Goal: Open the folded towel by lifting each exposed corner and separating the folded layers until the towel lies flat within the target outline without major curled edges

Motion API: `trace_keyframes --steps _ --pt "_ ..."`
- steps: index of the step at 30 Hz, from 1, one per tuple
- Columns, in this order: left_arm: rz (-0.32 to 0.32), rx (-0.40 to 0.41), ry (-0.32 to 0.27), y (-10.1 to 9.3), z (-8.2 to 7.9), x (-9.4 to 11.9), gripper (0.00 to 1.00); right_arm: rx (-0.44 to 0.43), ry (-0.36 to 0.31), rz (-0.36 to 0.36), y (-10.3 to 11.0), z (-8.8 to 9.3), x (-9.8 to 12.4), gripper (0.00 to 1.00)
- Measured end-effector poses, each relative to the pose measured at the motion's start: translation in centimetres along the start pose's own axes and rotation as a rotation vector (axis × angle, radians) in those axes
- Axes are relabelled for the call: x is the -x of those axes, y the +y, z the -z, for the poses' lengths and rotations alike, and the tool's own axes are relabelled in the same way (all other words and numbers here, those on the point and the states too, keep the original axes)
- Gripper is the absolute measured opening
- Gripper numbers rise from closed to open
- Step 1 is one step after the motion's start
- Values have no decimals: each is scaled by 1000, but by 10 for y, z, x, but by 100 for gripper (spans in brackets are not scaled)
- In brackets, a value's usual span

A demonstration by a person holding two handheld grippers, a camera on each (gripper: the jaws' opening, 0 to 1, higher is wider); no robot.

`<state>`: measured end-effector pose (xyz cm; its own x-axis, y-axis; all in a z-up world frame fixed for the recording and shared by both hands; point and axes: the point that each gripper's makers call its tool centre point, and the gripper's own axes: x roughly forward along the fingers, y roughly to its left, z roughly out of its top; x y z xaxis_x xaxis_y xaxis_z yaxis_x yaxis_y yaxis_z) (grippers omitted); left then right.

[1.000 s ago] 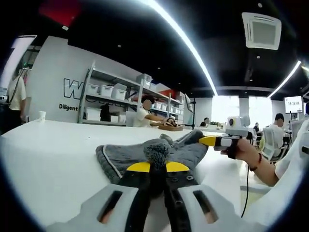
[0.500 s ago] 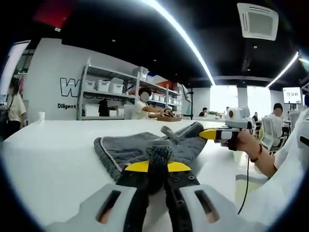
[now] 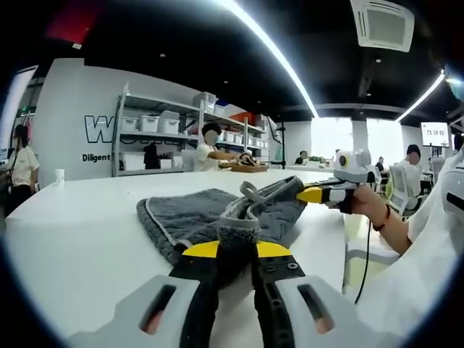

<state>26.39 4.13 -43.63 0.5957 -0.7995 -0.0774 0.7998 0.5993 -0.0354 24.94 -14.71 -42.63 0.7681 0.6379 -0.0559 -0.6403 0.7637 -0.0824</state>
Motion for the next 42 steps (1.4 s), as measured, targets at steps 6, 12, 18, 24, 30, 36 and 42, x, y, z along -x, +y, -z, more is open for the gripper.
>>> trace_keyframes --steps 6,12,18,24,30,36,42 --pt "14 -7 0 -9 1 5 16 -4 11 -22 5 3 3 1" --pt "23 -12 4 -14 1 6 17 -9 18 -32 10 7 9 1" --pt "28 -23 3 -18 2 12 17 5 35 -44 15 12 14 1" --pt "35 -42 6 -21 3 20 17 26 57 -61 19 14 21 2" --pt "59 -68 29 -24 4 28 17 43 84 -93 24 19 27 2" --pt "81 -88 43 -25 4 34 17 67 120 -112 26 22 32 2" --pt "115 -111 82 -28 9 39 18 83 143 -128 25 25 40 2"
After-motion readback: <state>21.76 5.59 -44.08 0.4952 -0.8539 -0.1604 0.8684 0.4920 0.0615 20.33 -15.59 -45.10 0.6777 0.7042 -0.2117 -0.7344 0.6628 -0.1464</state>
